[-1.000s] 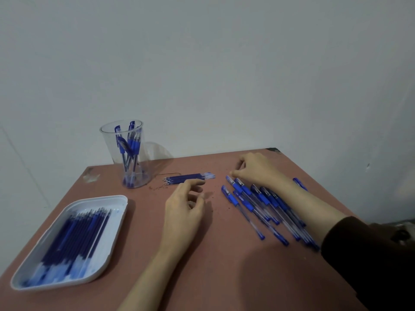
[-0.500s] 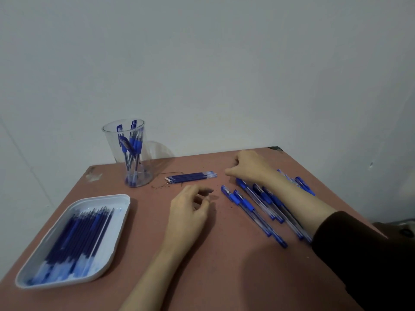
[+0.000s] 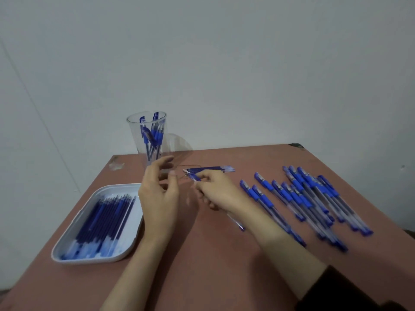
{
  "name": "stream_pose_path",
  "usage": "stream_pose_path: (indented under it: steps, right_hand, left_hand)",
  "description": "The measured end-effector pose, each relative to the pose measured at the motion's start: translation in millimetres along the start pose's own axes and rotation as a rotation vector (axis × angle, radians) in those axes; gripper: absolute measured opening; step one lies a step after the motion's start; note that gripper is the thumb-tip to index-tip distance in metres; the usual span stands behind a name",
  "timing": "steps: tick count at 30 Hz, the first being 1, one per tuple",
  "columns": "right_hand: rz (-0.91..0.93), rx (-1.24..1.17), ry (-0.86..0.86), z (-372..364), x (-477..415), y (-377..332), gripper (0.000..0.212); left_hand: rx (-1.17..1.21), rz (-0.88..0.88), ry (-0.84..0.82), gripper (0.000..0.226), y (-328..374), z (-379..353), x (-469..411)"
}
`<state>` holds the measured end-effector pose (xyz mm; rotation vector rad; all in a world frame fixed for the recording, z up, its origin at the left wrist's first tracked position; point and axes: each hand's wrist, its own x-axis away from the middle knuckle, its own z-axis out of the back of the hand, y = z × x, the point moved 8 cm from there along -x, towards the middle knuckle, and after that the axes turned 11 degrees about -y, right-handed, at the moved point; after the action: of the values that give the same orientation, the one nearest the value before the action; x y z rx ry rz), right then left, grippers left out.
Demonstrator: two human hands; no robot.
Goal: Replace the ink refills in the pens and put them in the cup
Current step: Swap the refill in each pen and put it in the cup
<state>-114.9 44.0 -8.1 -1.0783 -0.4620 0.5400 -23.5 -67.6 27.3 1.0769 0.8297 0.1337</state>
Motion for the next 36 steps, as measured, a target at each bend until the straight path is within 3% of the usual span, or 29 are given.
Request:
stream_pose_path:
  steps: [9,13,23,27,36]
  right_hand:
    - [-0.102,0.0,0.041,41.5,10.9,29.2,0.02]
    - [-0.115,0.168,0.075,61.3,13.2,33.7,0.024]
    - [0.22,0.627,0.139,36.1,15.4,-5.5,0.022]
    - [0.332,0.61,0.168,34.1,19.6,-4.8,0.014]
    - [0.359,0.666,0.213,34.3,29.7,-12.6,0.026]
  left_hand:
    - [-0.034,-0.009,-0.103,0.03,-2.3,-16.1,-1.6]
    - [-0.029,-0.004,-0.141,0.03,-4.4,-21.3,-1.5]
    - [-0.073,-0.008,-0.302,0.029,-6.7,-35.4,-7.2]
    - [-0.052,0.022,-0.352,0.025,-10.9,-38.0,-8.1]
    - [0.083,0.115,-0.419,0.012,-23.1,-42.9,-12.1]
